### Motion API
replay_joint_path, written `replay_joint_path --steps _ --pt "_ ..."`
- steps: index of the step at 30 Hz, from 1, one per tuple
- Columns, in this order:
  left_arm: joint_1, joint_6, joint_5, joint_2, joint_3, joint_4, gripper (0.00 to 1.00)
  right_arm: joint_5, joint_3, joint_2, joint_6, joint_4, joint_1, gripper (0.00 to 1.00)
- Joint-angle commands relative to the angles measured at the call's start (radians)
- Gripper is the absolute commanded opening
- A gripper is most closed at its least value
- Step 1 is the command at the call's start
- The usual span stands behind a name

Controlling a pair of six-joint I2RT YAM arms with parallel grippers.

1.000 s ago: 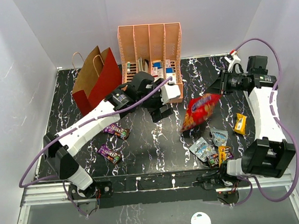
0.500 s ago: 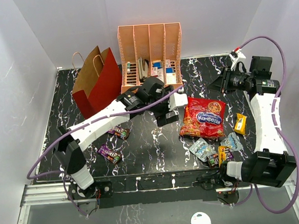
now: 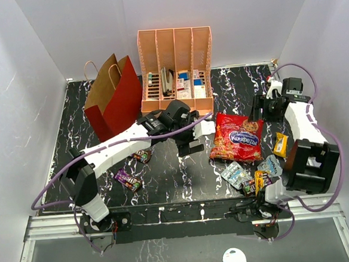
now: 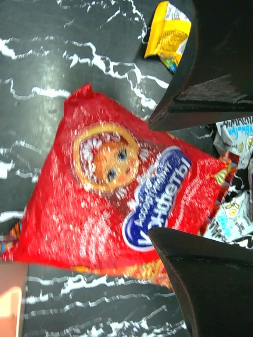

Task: Place the snacks into the paper bag
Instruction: Pick up the snack from the center of the board.

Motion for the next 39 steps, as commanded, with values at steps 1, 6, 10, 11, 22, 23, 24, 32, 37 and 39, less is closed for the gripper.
replay_joint_path --steps 1,6,10,11,22,23,24,32,37,39 --pt "-0.004 0.017 -0.002 -0.084 -0.024 0.028 0.98 0.038 0.017 0.063 0.014 0.129 -0.050 0.77" --pt "-0.003 0.013 0.000 -0.098 -0.045 0.035 0.98 0.027 0.020 0.169 0.084 0.180 -0.089 0.78" --pt "-0.003 0.014 0.003 -0.105 -0.054 0.036 0.98 -0.013 0.021 0.231 0.119 0.206 -0.120 0.78" --pt "-0.004 0.017 0.002 -0.106 -0.057 0.038 0.98 -0.026 0.019 0.246 0.124 0.210 -0.124 0.78" --pt "-0.003 0.034 0.003 -0.104 -0.076 0.039 0.98 -0.227 -0.042 0.370 0.134 0.296 -0.143 0.77" --pt "-0.004 0.034 0.003 -0.103 -0.079 0.039 0.98 -0.236 -0.046 0.381 0.137 0.302 -0.144 0.77" --pt "-0.004 0.035 0.004 -0.102 -0.080 0.038 0.98 -0.240 -0.051 0.391 0.140 0.312 -0.143 0.77" --pt "-0.004 0.054 0.021 -0.109 -0.085 0.020 0.98 -0.372 -0.028 0.441 0.106 0.335 -0.146 0.65" --pt "-0.003 0.053 -0.018 -0.111 -0.104 0.049 0.98 -0.438 -0.004 0.416 0.082 0.320 -0.148 0.34" --pt "-0.004 0.047 -0.029 -0.111 -0.107 0.058 0.98 -0.473 0.011 0.403 0.079 0.306 -0.148 0.18"
